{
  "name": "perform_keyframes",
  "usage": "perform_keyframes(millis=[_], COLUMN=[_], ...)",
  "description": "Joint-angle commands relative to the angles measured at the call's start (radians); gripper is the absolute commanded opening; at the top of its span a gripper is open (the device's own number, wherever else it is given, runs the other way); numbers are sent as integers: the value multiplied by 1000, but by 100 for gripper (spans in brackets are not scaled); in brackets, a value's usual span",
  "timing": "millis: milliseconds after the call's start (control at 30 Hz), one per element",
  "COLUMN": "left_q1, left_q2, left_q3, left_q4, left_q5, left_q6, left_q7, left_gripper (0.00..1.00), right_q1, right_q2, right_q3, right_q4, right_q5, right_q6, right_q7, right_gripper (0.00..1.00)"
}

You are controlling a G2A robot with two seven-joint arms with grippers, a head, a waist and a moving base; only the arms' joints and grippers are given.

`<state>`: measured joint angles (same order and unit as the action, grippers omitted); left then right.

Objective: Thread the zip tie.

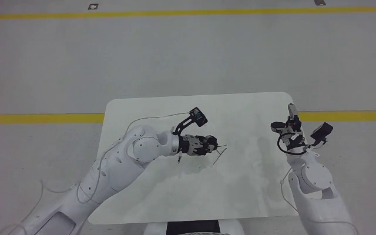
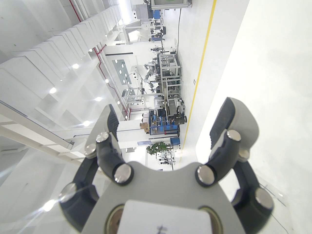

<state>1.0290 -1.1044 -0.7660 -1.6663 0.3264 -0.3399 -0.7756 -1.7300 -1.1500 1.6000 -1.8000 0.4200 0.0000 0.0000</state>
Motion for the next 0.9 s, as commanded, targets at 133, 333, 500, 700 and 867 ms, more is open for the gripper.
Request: perform_keyframes(millis=[133,333,500,700,867], left_q1=[45,99,106,106,122], left_q2=[44,90,103,103,105], left_q3=[-11,-42,-44,-44,-59], left_q4=[-59,-114,-129,-129,-116], left_q5=[-78,-137,-137,-137,-145], left_q6=[0,0,0,0,0], left_q7=[30,132,145,145,180], left_gripper=[0,0,0,0,0], right_q1=[0,0,0,0,0], right_q2=[0,0,0,0,0], right_q3=[0,0,0,0,0], right_q4=[0,0,0,0,0], right_q5=[0,0,0,0,0], right_q6=[0,0,0,0,0], right_q7=[0,0,0,0,0], right_gripper=[100,100,100,100,100])
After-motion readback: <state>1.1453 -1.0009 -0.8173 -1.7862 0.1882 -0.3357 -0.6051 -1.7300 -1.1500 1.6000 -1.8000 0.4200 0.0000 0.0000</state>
